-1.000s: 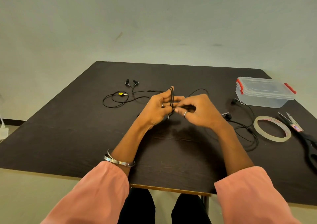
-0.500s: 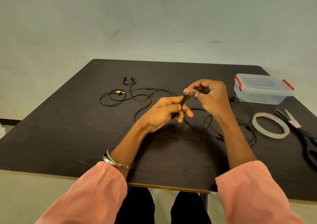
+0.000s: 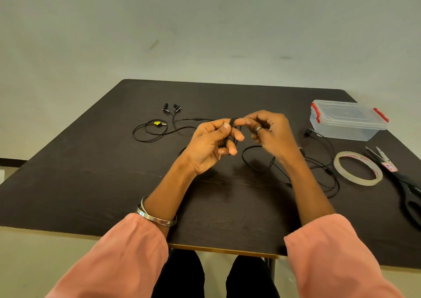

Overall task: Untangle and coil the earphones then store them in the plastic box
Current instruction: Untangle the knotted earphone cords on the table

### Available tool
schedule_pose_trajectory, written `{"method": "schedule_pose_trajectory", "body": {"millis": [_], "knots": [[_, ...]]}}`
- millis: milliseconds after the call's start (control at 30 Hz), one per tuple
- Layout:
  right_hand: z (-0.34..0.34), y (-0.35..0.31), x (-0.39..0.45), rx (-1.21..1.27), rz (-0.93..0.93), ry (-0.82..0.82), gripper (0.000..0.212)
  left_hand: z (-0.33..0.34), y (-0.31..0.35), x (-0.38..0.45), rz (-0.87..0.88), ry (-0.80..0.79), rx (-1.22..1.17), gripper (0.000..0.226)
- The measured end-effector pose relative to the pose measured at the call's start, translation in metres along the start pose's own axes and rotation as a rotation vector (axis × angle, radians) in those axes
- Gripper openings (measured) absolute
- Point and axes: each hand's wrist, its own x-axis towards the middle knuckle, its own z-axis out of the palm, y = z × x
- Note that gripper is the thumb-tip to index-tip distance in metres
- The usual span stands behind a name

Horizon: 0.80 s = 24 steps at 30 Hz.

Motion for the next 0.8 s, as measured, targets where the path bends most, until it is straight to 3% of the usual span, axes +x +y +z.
{"method": "schedule_pose_trajectory", "body": {"millis": [200, 300, 500, 633, 800], "knots": [[0.024, -0.004, -0.008, -0.199, -0.015, -0.215, 0.023, -0.004, 0.001, 0.006, 0.069, 0.146, -0.075, 0.033], [0.029, -0.006, -0.011, -0.229, 0.008, -0.359, 0.017, -0.010, 0.003, 0.008, 0.130, 0.256, -0.051, 0.032], [0.033, -0.015, -0.017, -0.298, -0.113, -0.524, 0.021, -0.025, 0.010, 0.010, 0.223, 0.432, -0.073, 0.021], [0.028, -0.018, -0.016, -0.316, -0.201, -0.429, 0.016, -0.021, 0.003, 0.011, 0.192, 0.406, 0.143, 0.021], [0.016, -0.017, -0.013, -0.121, -0.056, -0.206, 0.008, -0.020, -0.006, 0.012, 0.112, 0.262, 0.505, 0.029]]}}
